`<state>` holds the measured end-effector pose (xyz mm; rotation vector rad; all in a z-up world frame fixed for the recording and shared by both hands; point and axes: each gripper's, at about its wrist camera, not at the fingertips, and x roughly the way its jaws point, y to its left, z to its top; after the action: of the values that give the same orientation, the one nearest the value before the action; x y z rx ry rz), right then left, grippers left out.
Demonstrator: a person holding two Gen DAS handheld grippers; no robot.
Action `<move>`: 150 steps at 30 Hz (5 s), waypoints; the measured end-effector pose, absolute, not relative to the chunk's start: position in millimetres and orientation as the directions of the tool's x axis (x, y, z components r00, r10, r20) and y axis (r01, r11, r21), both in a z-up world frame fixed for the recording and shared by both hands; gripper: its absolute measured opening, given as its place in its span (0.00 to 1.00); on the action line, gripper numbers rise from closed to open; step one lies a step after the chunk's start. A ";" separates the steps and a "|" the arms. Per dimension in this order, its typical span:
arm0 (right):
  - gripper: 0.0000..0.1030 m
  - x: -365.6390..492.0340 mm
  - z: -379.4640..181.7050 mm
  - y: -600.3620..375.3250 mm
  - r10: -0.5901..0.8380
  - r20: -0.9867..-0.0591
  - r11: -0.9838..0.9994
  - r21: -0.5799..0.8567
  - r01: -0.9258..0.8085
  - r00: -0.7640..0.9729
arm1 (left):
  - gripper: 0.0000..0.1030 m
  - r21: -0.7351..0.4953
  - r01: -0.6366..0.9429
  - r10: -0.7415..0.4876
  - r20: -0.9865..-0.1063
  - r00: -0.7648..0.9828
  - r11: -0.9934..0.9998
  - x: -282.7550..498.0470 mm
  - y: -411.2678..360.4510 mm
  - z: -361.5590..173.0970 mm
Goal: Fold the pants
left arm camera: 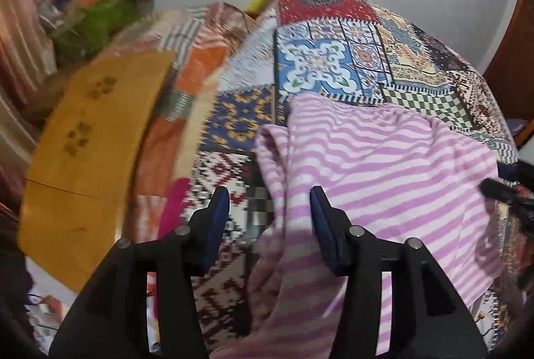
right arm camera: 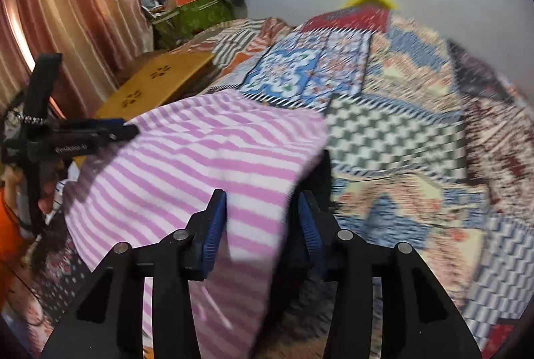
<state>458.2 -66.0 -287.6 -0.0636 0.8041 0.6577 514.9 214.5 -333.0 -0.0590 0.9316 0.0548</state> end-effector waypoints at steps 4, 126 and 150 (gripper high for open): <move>0.40 444.4 -272.5 -76.3 0.533 -0.653 0.803 0.189 -0.565 0.538 | 0.49 0.057 -0.089 0.101 -0.752 0.651 0.994 493.0 199.5 -307.5; 0.99 46.9 -64.1 -164.8 0.495 -0.001 0.868 0.054 -0.494 0.869 | 1.00 -0.030 0.031 -0.034 -0.127 0.991 0.999 45.4 39.5 -66.5; 0.99 50.5 -64.1 -169.8 0.480 -0.020 0.876 0.061 -0.478 0.877 | 1.00 -0.033 0.047 -0.051 -0.138 0.989 0.998 47.5 34.3 -71.5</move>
<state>50.5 -169.8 -64.1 0.0547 0.0343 0.5000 47.5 34.3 -71.5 -0.0292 0.1397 -0.0493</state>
